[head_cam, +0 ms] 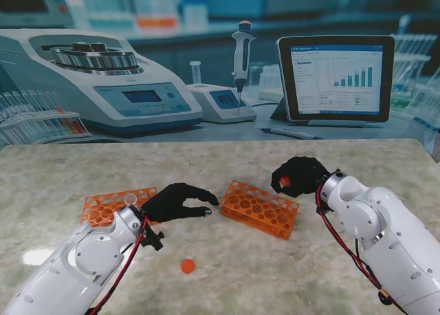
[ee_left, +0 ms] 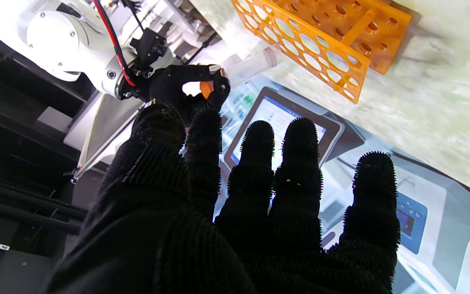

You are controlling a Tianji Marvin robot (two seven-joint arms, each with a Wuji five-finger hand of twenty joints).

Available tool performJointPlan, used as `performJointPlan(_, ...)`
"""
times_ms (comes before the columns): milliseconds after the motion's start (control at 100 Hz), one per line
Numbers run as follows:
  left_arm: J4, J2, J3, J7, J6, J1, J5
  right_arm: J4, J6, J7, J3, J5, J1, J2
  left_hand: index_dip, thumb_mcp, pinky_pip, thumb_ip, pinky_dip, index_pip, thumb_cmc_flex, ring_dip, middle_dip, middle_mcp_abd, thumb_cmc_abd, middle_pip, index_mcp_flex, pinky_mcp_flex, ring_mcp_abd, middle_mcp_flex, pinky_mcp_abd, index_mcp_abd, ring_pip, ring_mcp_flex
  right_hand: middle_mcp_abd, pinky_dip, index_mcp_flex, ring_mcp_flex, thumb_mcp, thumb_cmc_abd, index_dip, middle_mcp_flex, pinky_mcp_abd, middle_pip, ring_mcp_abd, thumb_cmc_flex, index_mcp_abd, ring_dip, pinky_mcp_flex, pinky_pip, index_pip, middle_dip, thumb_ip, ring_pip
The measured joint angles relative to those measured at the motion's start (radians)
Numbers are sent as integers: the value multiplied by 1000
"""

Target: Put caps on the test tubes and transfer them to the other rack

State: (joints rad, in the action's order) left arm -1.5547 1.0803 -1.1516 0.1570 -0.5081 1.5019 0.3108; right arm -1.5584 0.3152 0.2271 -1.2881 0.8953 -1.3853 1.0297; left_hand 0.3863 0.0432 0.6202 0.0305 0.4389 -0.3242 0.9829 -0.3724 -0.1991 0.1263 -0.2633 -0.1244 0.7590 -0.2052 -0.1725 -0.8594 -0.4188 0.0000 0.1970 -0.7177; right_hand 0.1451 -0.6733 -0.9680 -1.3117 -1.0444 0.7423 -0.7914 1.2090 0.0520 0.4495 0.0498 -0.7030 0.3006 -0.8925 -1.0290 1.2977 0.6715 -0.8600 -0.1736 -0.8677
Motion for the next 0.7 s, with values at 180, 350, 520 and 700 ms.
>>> performJointPlan(180,0,0,1,0,0,-1,0,-21,2,11,-22,13,-28,-3,0,0,0,0,0,0,0,0,0,0,0,0,0,0,0,0,0,0,0,0,0,0,0,0,0,-1,-2,0,0,2,0,-10,3,0,0,0,-3,0,0,0)
performJointPlan(350,1,0,2,0,0,-1,0,-29,4,30,-27,13,-33,-8,0,0,0,0,0,0,0,0,0,0,0,0,0,0,0,0,0,0,0,0,0,-10,0,0,0,-2,-3,0,0,11,0,-11,9,0,0,0,-3,-1,16,0)
performJointPlan(520,1,0,1,0,-1,-1,0,-37,8,36,-31,10,-39,-8,0,0,0,0,0,0,0,0,0,0,0,0,0,0,0,0,0,0,0,0,0,-10,0,0,0,-3,-3,0,1,11,0,-12,10,0,0,0,-3,-1,17,0)
performJointPlan(700,1,0,0,-1,-1,0,0,-53,14,51,-33,8,-44,-9,0,0,0,0,0,0,0,0,0,0,0,0,0,0,0,0,0,0,0,0,0,-10,0,0,0,-3,-3,0,1,11,0,-12,10,0,1,0,-3,-1,17,0)
